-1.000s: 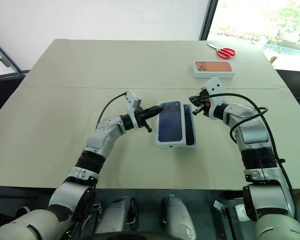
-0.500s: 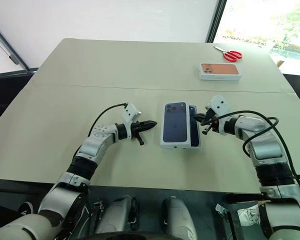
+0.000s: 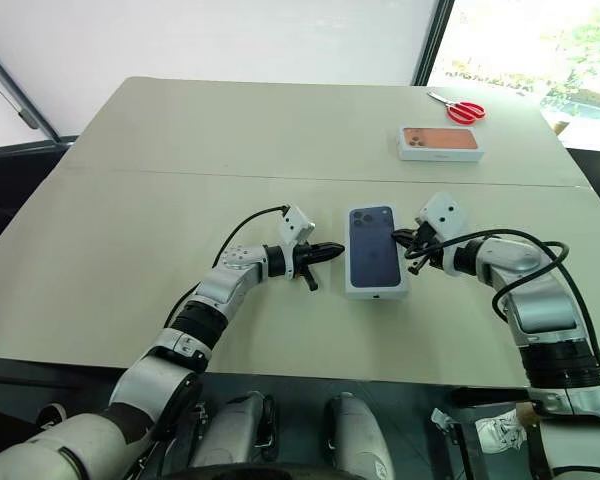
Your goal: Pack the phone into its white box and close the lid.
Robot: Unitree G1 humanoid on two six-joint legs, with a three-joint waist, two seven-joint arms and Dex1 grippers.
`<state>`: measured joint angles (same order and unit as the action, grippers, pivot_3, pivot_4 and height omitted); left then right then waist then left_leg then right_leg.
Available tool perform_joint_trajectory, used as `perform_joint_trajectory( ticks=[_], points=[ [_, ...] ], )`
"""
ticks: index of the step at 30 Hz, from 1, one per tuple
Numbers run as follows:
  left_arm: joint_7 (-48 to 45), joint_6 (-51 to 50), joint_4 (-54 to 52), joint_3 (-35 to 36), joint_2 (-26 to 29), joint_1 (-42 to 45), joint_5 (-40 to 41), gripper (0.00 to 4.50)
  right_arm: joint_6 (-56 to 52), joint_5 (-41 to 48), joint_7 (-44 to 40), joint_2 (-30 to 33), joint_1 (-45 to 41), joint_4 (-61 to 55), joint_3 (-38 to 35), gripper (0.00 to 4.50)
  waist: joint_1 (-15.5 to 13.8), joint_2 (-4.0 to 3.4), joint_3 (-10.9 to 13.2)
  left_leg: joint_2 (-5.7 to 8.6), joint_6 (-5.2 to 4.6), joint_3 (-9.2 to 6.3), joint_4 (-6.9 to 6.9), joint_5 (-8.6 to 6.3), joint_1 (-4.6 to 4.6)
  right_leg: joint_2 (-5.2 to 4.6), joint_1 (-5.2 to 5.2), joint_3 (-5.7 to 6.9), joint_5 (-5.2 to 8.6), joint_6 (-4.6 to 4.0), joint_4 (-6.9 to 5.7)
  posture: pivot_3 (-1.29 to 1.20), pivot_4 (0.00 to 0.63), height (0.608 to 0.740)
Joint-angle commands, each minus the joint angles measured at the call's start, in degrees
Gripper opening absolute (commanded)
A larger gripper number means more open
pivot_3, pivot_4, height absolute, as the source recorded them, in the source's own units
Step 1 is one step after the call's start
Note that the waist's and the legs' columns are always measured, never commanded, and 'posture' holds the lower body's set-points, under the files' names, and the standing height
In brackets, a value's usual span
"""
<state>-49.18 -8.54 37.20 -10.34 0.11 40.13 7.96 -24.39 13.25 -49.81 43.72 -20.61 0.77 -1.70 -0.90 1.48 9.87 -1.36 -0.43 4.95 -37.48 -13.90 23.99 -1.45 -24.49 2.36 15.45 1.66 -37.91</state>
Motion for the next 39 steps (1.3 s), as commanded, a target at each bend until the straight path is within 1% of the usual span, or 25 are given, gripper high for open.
perform_joint_trajectory(
  ticks=[1,5,7,9,11,12,16,18,21,23,27,31,34,37,39],
  points=[
    [0.18,0.11,-1.54,-0.44,-1.76,-0.03,0.46,0.0,1.8,-1.7,-0.22,1.58,0.45,0.2,-0.18,0.03,-0.04,0.0,0.0,0.0,0.0,0.0,0.0,0.0,0.0,0.0,0.0,0.0,0.0,0.0,0.0,0.0,0.15,0.74],
    [0.82,1.0,-2.46,0.26,-2.29,0.24,0.95,0.0,3.95,-3.58,-0.33,2.21,0.07,2.3,0.26,0.03,-0.03,0.01,0.0,0.02,-0.01,-0.01,-0.04,-0.01,0.03,0.0,0.0,0.0,-0.01,0.02,0.0,0.0,0.15,0.74],
    [1.03,-0.16,-3.0,0.6,-2.26,0.82,1.2,0.0,3.02,-2.58,-0.46,1.63,-0.38,2.32,-0.27,0.03,0.08,0.01,0.01,0.02,-0.02,-0.01,-0.06,-0.01,0.05,0.0,-0.01,0.0,-0.01,0.02,0.0,0.0,0.15,0.74],
    [0.72,1.8,-3.4,0.06,-2.0,0.7,0.34,0.0,3.39,-3.1,-0.53,1.77,-0.77,2.41,0.01,0.03,0.15,0.01,0.01,0.01,-0.02,-0.01,-0.06,-0.01,0.04,0.01,-0.01,0.0,-0.01,0.03,0.0,0.0,0.15,0.74],
    [0.12,-0.52,-4.1,0.41,-2.16,0.41,1.41,0.0,3.83,-3.77,-0.11,1.76,-1.14,3.39,0.11,0.03,0.15,0.01,0.01,0.0,-0.02,-0.01,-0.05,-0.01,0.04,0.02,-0.02,0.0,-0.01,0.03,-0.01,0.0,0.15,0.74],
    [0.52,-0.52,-3.99,0.01,-1.93,0.15,0.72,0.0,3.88,-3.74,-0.36,1.7,-1.12,3.44,0.19,0.03,0.14,0.01,0.01,0.0,-0.02,-0.01,-0.06,-0.01,0.04,0.02,-0.02,0.0,-0.01,0.02,-0.01,0.0,0.15,0.74],
    [0.64,-0.65,-4.42,-0.27,-1.16,-0.66,0.16,0.0,2.84,-1.9,-1.74,0.46,0.32,0.86,0.54,0.03,0.18,0.01,0.0,0.0,-0.02,-0.01,-0.06,-0.01,0.04,0.02,-0.02,0.0,-0.01,0.02,-0.01,0.0,0.15,0.74],
    [1.48,-2.08,-4.75,1.35,-0.88,0.09,1.39,0.0,3.32,-2.61,-1.51,0.2,0.07,0.4,1.07,0.03,0.2,0.01,0.01,-0.01,-0.02,-0.01,-0.06,-0.01,0.03,0.03,-0.02,0.0,-0.01,0.02,-0.03,0.0,0.15,0.74],
    [3.04,-3.5,-4.93,5.02,-1.31,3.23,4.38,0.0,1.85,-1.92,0.66,-1.77,-2.9,1.22,0.01,0.03,0.38,0.02,0.02,-0.02,-0.02,-0.01,-0.1,-0.01,0.02,0.03,-0.03,0.0,-0.01,0.02,-0.08,0.0,0.15,0.74],
    [4.45,-2.86,-3.66,6.57,-2.03,6.0,5.24,0.0,3.06,-3.11,2.74,-2.81,-5.36,3.27,-0.18,0.03,0.44,0.02,0.02,-0.04,-0.02,-0.01,-0.15,-0.01,0.05,0.05,-0.06,0.0,-0.02,0.02,-0.1,0.0,0.15,0.74],
    [5.94,0.41,3.57,7.25,-4.73,12.15,4.32,0.0,5.76,-5.39,5.14,-5.04,-10.33,9.97,1.1,0.03,0.1,0.01,0.02,-0.01,-0.05,0.0,-0.21,-0.03,0.09,0.04,-0.05,0.0,-0.01,0.03,-0.1,0.0,0.15,0.74],
    [7.79,5.89,14.25,5.46,-7.05,16.58,0.31,0.0,8.94,-9.37,8.73,-6.54,-13.92,17.42,3.0,0.03,0.21,0.01,0.01,0.04,-0.24,0.0,-0.33,-0.14,0.17,0.0,-0.04,0.01,0.01,0.1,-0.09,0.0,0.15,0.74],
    [7.19,7.05,20.35,-0.03,-7.72,16.57,-5.87,0.0,9.68,-11.27,5.65,-5.62,-11.27,16.9,6.26,0.03,0.28,0.01,0.01,0.04,-0.32,0.03,-0.41,-0.18,0.22,-0.01,-0.06,0.01,0.01,0.12,-0.1,0.0,0.15,0.74],
    [5.21,8.66,21.13,-2.17,-7.38,14.8,-7.99,0.0,8.46,-9.94,2.4,-3.97,-6.75,12.39,6.01,0.03,0.18,-0.01,-0.01,0.0,-0.33,0.01,-0.43,-0.19,0.18,0.01,-0.03,0.02,0.01,0.13,-0.12,0.0,0.15,0.74],
    [0.19,7.52,18.13,-2.69,-6.78,12.71,-7.0,0.0,7.31,-8.52,0.02,-2.34,-4.04,8.87,5.18,0.03,0.24,-0.03,-0.03,0.0,-0.33,-0.01,-0.43,-0.2,0.07,0.01,0.08,0.03,0.02,0.12,-0.12,0.0,0.15,0.74]
  ],
)
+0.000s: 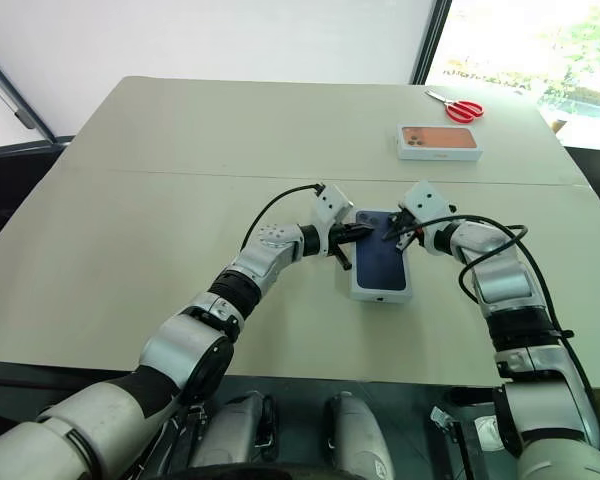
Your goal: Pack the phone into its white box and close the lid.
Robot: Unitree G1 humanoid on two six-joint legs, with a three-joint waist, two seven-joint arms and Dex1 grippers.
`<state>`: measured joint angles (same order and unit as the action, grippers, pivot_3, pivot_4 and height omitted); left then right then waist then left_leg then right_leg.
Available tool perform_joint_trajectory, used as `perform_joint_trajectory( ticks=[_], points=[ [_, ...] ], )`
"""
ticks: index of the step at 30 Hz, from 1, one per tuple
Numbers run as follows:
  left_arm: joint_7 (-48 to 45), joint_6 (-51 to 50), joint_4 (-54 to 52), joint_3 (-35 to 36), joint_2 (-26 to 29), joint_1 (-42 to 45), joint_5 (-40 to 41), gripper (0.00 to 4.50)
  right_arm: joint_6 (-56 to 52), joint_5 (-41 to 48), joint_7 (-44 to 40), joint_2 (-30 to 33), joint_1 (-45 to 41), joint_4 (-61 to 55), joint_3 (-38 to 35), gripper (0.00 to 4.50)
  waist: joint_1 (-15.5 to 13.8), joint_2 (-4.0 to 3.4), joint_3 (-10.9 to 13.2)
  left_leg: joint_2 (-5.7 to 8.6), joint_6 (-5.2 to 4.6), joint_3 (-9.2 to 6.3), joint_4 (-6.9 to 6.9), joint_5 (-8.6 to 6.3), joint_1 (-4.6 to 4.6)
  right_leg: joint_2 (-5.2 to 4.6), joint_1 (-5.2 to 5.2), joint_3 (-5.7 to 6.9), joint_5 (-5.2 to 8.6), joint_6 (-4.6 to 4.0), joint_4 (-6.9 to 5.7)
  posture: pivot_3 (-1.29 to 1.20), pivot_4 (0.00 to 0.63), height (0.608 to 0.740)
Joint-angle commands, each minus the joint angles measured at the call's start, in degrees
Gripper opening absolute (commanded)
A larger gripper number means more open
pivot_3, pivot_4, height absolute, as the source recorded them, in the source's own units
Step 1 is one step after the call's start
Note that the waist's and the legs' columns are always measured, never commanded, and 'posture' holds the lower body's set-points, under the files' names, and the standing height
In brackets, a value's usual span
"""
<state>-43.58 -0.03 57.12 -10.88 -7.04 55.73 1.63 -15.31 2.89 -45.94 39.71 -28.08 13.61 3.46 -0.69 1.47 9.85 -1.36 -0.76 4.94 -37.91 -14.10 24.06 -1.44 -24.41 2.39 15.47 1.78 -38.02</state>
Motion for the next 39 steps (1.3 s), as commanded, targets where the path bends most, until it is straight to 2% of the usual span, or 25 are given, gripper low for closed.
perform_joint_trajectory(
  ticks=[1,4,10,13,15,16,18,19,22,25,26,27,33,39],
  points=[
    [-8.2,-1.67,-4.63,-2.44,0.86,-4.42,0.23,0.0,-2.93,3.41,-6.0,2.86,5.2,-6.73,-0.58,0.03,0.06,-0.03,-0.02,-0.01,0.0,0.0,0.0,0.0,-0.06,0.0,0.06,0.0,0.0,0.0,0.0,0.0,0.15,0.74],
    [-16.12,-6.97,-15.39,-3.52,3.22,-9.4,3.43,0.0,-7.26,9.05,-12.96,7.51,11.48,-16.16,-2.54,0.03,0.06,-0.06,-0.03,-0.03,0.01,0.0,-0.01,-0.01,-0.14,-0.02,0.16,0.0,0.01,-0.02,0.0,0.0,0.15,0.74],
    [-20.14,-12.72,-26.62,-4.69,7.06,-15.32,5.41,0.0,-11.2,14.47,-19.85,13.6,17.28,-23.17,-4.56,0.03,0.32,-0.14,-0.08,-0.09,0.01,0.01,-0.02,-0.01,-0.26,0.01,0.23,-0.01,0.0,-0.04,-0.01,0.0,0.15,0.74],
    [-15.93,-14.08,-27.65,-2.99,7.54,-15.35,5.25,0.0,-10.09,12.95,-14.46,9.62,12.76,-19.26,-4.56,0.03,0.39,-0.12,-0.07,-0.09,0.01,0.01,-0.02,-0.01,-0.26,0.0,0.24,-0.01,0.0,-0.05,0.0,0.0,0.15,0.74],
    [-12.63,-14.91,-28.61,1.8,7.03,-14.35,8.83,0.0,-9.83,11.98,-10.68,6.57,8.94,-15.37,-4.88,0.03,0.56,-0.12,-0.07,-0.09,0.0,0.03,-0.06,-0.01,-0.25,0.0,0.22,-0.03,0.0,-0.04,0.0,0.0,0.15,0.74],
    [-12.16,-15.33,-29.58,3.47,7.6,-13.97,10.15,0.0,-11.18,12.75,-9.59,5.08,7.03,-13.93,-5.49,0.26,0.38,-0.13,-0.07,-0.08,0.0,0.03,-0.07,-0.01,-0.21,0.0,0.18,-0.03,-0.01,-0.04,-0.02,0.0,0.15,0.74],
    [-10.25,-17.05,-31.64,5.75,9.52,-13.32,11.03,0.51,-11.82,13.47,-8.55,3.17,4.39,-12.83,-5.78,0.76,0.33,-0.13,-0.07,-0.08,0.0,0.02,-0.08,-0.01,-0.04,0.01,0.0,-0.02,-0.01,-0.04,-0.05,0.0,0.15,0.74],
    [-10.21,-18.85,-33.36,6.94,11.24,-13.14,12.09,0.78,-10.93,13.06,-8.15,2.47,3.17,-12.36,-5.42,1.29,0.39,-0.13,-0.06,-0.09,0.01,0.02,-0.08,-0.01,0.02,0.02,-0.06,-0.02,-0.01,-0.03,-0.08,0.0,0.15,0.74],
    [-11.86,-19.08,-39.88,11.48,18.89,-14.44,15.07,2.22,-7.36,12.68,-6.37,-0.34,-2.15,-7.77,-6.07,2.79,1.08,-0.15,-0.05,-0.1,0.02,0.02,-0.05,0.0,0.04,0.04,-0.11,-0.02,-0.02,-0.04,-0.13,0.0,0.15,0.74],
    [-12.37,-18.41,-42.04,13.96,25.23,-16.91,15.54,3.64,-5.97,12.91,-7.53,-0.89,-4.81,-4.7,-5.66,4.28,1.24,-0.17,-0.06,-0.09,0.03,0.02,-0.06,0.01,0.02,0.0,-0.09,-0.02,-0.02,-0.04,-0.16,0.0,0.15,0.74],
    [-12.58,-18.06,-42.49,14.51,26.87,-17.72,15.61,4.15,-5.62,12.95,-7.99,-0.94,-5.3,-4.04,-5.37,4.5,1.25,-0.18,-0.07,-0.07,0.03,0.02,-0.06,0.01,0.02,-0.02,-0.07,-0.02,-0.02,-0.04,-0.15,0.0,0.15,0.74],
    [-13.2,-17.81,-43.24,15.6,29.08,-19.3,16.12,4.49,-5.64,13.26,-8.95,-0.88,-5.52,-3.61,-5.05,4.5,1.19,-0.18,-0.07,-0.06,0.03,0.03,-0.07,0.01,0.0,-0.05,-0.04,-0.02,-0.02,-0.04,-0.14,0.0,0.15,0.74],
    [-13.75,-20.54,-49.1,21.08,39.14,-30.28,18.72,4.49,-4.46,13.98,-13.55,1.58,-3.38,-3.4,-5.72,4.5,1.26,-0.18,-0.06,-0.05,0.03,0.05,-0.08,0.0,0.0,-0.13,-0.04,-0.01,-0.02,-0.04,-0.12,0.0,0.15,0.74],
    [-14.1,-20.11,-54.25,24.92,45.62,-41.74,19.36,4.49,-0.01,14.43,-17.93,5.99,0.91,-3.52,-8.21,4.5,1.34,-0.2,-0.05,-0.06,0.06,0.04,-0.04,-0.02,-0.02,-0.27,-0.05,-0.02,-0.01,-0.08,-0.1,0.0,0.15,0.74]
  ],
)
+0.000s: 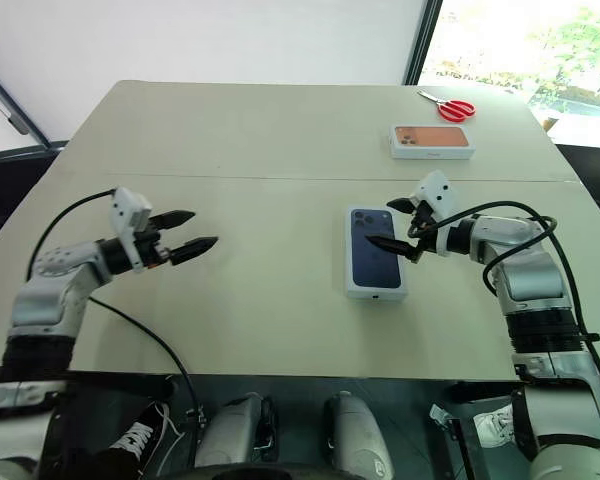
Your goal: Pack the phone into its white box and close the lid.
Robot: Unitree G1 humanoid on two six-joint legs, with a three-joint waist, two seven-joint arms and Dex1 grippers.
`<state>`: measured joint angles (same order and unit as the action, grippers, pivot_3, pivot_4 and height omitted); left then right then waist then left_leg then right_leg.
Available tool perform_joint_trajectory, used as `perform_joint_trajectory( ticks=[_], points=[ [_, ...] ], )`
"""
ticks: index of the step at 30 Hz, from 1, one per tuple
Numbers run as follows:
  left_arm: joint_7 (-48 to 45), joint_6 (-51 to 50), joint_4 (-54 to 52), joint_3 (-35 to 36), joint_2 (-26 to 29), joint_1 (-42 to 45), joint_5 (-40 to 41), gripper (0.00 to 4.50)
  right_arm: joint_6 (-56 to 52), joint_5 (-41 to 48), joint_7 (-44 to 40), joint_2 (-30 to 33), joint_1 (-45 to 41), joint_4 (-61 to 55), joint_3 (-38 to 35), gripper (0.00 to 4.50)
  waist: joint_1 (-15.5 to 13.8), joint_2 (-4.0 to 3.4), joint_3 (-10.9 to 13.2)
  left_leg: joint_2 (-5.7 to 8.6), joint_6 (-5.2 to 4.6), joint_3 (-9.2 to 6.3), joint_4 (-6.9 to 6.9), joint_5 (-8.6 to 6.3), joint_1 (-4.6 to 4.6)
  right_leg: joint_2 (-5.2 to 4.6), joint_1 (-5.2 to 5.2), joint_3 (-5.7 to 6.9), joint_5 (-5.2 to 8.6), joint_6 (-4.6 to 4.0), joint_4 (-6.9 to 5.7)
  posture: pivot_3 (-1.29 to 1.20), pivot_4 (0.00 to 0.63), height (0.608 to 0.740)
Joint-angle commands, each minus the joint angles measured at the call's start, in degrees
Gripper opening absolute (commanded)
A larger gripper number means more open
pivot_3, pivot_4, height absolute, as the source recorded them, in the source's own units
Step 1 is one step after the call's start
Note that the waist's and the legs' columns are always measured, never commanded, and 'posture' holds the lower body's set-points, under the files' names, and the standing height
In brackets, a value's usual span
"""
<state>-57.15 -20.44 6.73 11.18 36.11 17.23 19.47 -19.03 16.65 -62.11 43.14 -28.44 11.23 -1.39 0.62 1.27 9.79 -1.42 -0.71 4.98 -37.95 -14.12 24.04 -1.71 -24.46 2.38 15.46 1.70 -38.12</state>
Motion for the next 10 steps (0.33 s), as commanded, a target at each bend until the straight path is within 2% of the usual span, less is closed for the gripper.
perform_joint_trajectory(
  ticks=[1,6,10],
  points=[
    [-0.86,0.5,-4.83,3.94,3.31,-5.37,2.03,4.49,6.4,0.24,-2.67,3.6,2.87,-1.14,-3.86,4.5,0.03,-0.01,0.0,0.0,0.01,0.0,0.03,-0.01,-0.01,-0.03,0.0,0.0,0.0,0.0,0.01,0.0,0.15,0.74],
    [-0.5,3.1,-6.58,11.12,6.65,-13.85,3.99,4.49,9.59,1.66,-6.24,8.34,9.57,-0.21,-8.06,4.5,0.06,-0.07,0.04,0.01,0.05,-0.01,0.12,-0.03,-0.03,-0.16,-0.04,0.0,0.11,-0.24,0.05,0.0,0.15,0.74],
    [-0.78,2.82,-6.95,14.84,8.25,-16.27,6.1,4.49,9.48,2.35,-6.74,9.29,10.18,1.22,-9.81,4.5,0.1,-0.14,0.0,0.02,0.07,0.04,0.21,-0.03,-0.07,-0.23,-0.06,0.0,0.14,-0.43,0.06,0.0,0.15,0.74]
  ],
)
